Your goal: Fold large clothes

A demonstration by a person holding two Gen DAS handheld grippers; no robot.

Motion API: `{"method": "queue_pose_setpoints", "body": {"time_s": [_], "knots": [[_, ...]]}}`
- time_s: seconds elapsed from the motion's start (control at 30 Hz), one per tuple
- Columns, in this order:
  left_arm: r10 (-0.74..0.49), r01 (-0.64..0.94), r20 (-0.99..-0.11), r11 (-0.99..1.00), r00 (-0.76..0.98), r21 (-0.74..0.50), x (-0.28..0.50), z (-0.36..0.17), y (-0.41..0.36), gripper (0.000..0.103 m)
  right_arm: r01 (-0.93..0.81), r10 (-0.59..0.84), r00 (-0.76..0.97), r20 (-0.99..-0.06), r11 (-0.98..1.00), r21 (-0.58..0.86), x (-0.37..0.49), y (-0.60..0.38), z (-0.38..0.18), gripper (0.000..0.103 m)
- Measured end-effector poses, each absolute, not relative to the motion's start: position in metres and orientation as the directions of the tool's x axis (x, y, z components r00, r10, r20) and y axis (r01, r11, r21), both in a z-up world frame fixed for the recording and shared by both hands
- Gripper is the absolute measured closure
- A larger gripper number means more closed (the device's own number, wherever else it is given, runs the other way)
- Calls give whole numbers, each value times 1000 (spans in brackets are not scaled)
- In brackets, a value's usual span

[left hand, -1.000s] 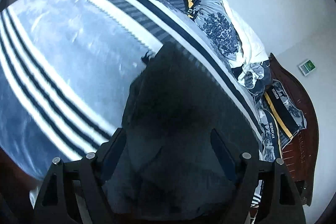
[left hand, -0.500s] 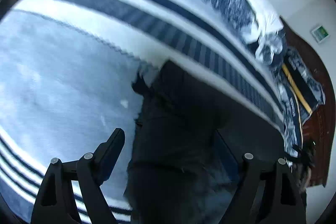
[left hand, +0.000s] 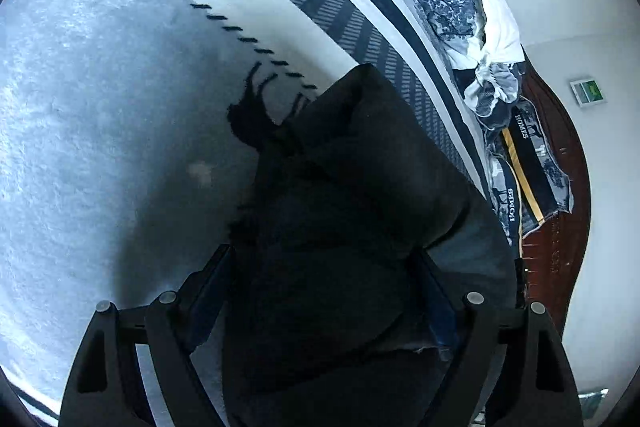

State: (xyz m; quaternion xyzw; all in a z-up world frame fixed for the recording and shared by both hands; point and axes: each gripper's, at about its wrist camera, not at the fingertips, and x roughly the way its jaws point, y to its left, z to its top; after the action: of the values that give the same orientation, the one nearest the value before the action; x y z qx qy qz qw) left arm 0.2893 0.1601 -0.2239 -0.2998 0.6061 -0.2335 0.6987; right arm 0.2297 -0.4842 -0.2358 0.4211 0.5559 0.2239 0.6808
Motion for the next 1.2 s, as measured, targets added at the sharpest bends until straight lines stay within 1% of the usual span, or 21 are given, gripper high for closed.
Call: {"method": "queue_pose_setpoints", "body": {"time_s": [0.03, 0.07, 0.1, 0.13, 0.17, 0.2, 0.23, 0.27, 0.3, 0.33, 0.4, 0.5, 0.63, 0.7, 0.83, 0.9, 1.0, 1.07, 1.17, 1.2], "knots": [[-693, -37, -704, 708, 154, -705, 287, -224, 158, 25, 156, 767, 278, -578, 558, 815, 233, -480, -235, 10], [-708, -35, -692, 695, 141, -718, 284, -224, 154, 42, 159, 757, 277, -592, 571, 805, 232, -477, -235, 14], [-715, -34, -686, 688, 137, -725, 283, -224, 153, 55, 158, 752, 271, -601, 582, 798, 234, -472, -236, 30], [-703, -6, -693, 702, 158, -713, 277, -217, 149, 61, 157, 758, 256, -600, 580, 800, 235, -465, -237, 53], [-692, 29, -699, 714, 179, -700, 275, -210, 147, 72, 162, 772, 245, -587, 564, 810, 234, -462, -241, 60], [-671, 69, -712, 736, 206, -674, 269, -197, 143, 83, 157, 761, 252, -598, 578, 801, 232, -456, -238, 67], [-669, 80, -708, 737, 226, -671, 265, -189, 143, 86, 143, 747, 257, -613, 598, 789, 233, -451, -235, 77], [-672, 89, -696, 732, 251, -675, 262, -179, 145, 90, 134, 729, 274, -628, 617, 775, 230, -448, -227, 81], [-679, 103, -680, 725, 278, -681, 257, -166, 147, 91, 137, 706, 295, -644, 635, 760, 226, -446, -218, 87], [-683, 119, -661, 718, 311, -686, 250, -150, 151, 91, 127, 690, 309, -655, 653, 747, 224, -448, -207, 91], [-693, 165, -623, 706, 363, -689, 239, -117, 155, 92, 90, 669, 357, -652, 670, 737, 216, -445, -181, 93], [-694, 224, -595, 706, 405, -672, 234, -81, 151, 93, 34, 678, 409, -611, 658, 752, 209, -449, -144, 94], [-705, 246, -567, 693, 426, -677, 255, -59, 150, 93, -5, 667, 454, -591, 665, 747, 225, -446, -111, 94], [-691, 241, -581, 708, 430, -664, 269, -58, 148, 93, -11, 665, 470, -580, 661, 750, 241, -447, -103, 94], [-662, 203, -625, 737, 414, -645, 327, -68, 135, 93, -8, 666, 474, -576, 657, 754, 283, -444, -103, 94], [-658, 192, -626, 738, 418, -647, 345, -71, 132, 93, 5, 656, 467, -593, 669, 743, 314, -440, -106, 94], [-668, 185, -610, 725, 427, -664, 387, -72, 127, 93, 11, 656, 480, -582, 659, 752, 359, -439, -104, 94], [-663, 186, -617, 730, 424, -658, 412, -78, 122, 92, 11, 653, 494, -574, 655, 755, 384, -445, -101, 94], [-635, 163, -665, 760, 392, -630, 451, -99, 114, 89, 30, 645, 513, -566, 646, 763, 421, -459, -111, 93], [-629, 161, -678, 767, 380, -621, 460, -107, 112, 85, 40, 642, 516, -567, 643, 765, 425, -466, -114, 89]]}}
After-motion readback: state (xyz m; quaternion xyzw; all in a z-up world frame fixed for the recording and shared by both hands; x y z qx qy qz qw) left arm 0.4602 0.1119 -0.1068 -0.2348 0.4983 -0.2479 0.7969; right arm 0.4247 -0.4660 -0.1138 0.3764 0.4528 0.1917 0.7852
